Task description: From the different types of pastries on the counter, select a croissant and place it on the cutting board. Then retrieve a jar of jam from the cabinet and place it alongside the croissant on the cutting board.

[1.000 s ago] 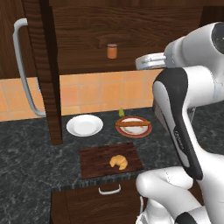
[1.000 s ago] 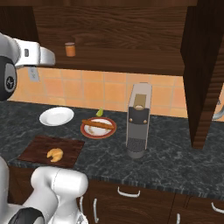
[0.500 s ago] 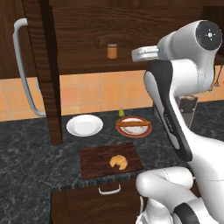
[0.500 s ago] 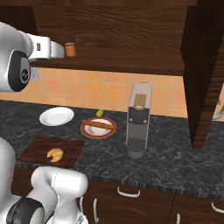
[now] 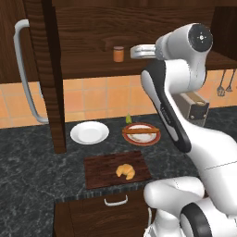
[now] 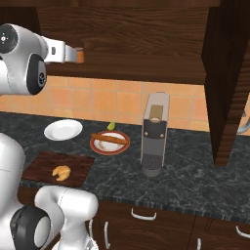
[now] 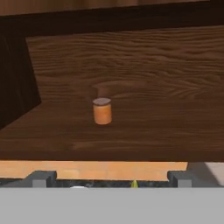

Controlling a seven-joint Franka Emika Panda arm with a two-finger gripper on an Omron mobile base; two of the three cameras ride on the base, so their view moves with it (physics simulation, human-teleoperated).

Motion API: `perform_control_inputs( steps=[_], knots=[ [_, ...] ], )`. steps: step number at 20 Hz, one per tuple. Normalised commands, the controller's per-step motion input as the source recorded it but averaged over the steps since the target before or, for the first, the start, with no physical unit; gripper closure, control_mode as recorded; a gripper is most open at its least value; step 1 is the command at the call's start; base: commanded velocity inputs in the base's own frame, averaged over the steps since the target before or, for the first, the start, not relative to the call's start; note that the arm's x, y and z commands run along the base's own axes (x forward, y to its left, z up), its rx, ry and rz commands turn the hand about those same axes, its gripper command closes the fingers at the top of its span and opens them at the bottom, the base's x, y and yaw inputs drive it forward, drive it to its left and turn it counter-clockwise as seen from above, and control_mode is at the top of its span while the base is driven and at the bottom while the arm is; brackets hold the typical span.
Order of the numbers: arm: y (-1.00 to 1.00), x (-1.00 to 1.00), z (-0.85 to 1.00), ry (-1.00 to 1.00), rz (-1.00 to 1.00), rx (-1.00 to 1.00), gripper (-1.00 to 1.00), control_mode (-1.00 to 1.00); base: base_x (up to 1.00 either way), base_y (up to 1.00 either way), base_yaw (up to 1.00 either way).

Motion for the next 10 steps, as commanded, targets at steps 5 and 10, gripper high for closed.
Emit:
perform_control_inputs(
  steps=[5,10],
  knots=[
    [0.06,0.3,0.0,0.02,0.0,0.04,-1.0,-1.0,0.0,0.0,0.0],
    [0.0,0.18,0.0,0.02,0.0,0.01,-1.0,-1.0,0.0,0.0,0.0]
  ],
)
